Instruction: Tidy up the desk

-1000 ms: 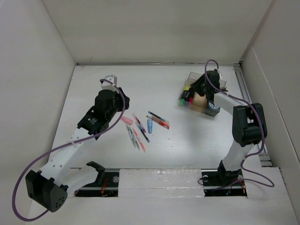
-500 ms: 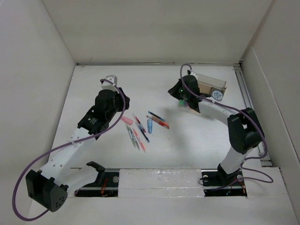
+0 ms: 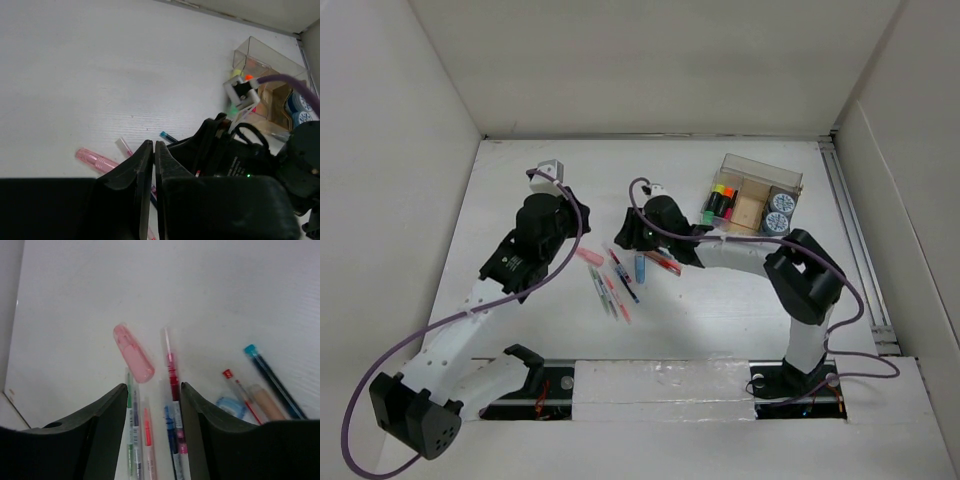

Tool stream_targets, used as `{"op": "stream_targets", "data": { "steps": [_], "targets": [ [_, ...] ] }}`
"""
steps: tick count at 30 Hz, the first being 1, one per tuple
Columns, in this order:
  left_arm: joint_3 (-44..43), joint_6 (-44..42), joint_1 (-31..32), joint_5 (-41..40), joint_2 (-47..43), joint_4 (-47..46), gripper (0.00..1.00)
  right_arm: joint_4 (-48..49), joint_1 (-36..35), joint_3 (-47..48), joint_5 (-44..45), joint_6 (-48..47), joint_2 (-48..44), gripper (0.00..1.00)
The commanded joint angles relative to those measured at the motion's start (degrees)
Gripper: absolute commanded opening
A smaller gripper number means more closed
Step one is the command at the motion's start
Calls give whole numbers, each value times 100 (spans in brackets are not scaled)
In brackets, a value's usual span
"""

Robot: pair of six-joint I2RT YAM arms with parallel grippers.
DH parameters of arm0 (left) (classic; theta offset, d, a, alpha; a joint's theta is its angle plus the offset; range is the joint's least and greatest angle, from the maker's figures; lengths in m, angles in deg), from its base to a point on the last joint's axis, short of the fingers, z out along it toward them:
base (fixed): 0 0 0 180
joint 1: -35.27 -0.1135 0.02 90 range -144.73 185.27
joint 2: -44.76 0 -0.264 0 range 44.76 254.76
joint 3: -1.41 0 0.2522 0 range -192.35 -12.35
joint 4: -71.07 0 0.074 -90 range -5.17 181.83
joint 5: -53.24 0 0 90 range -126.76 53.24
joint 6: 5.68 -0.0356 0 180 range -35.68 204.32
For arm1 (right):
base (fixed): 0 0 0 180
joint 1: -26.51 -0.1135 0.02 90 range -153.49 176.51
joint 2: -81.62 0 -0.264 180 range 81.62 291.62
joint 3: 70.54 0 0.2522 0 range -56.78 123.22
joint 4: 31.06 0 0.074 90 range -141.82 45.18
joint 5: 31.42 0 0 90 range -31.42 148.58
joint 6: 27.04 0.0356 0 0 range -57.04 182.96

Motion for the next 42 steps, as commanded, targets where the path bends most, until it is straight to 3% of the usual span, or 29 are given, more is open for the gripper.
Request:
{"op": "stream_targets", "data": {
  "steps": [1,9,22,30,37,40,41,42],
  "targets": [
    [-218,40,-17,-300,-375,-168,3,208,-361,669,-204,-532,304,54],
    [-103,251,-17,-1109,-1140,-106,1,-547,-616,1936,-55,-920,1298,55],
    [-121,163,-17,-819,-1325,-141,7,-1980,-1205,3412,1166,-1579,2335,62],
    [-121,163,-17,-907,-1440,-107,7,-2174,-1372,3800,1624,-1632,2696,63],
    [-130,154,-17,-907,-1484,-115,8,-2139,-1372,3739,2274,-1518,2810,49],
    [-121,146,-17,-890,-1510,-132,7,-2165,-1372,3739,2538,-1369,2811,38],
    [-130,146,-17,-907,-1492,-124,8,-2122,-1372,3704,2504,-1308,2784,27],
    [-130,146,-17,-907,-1492,-124,8,-2121,-1372,3704,2503,-1307,2784,27]
  ]
}}
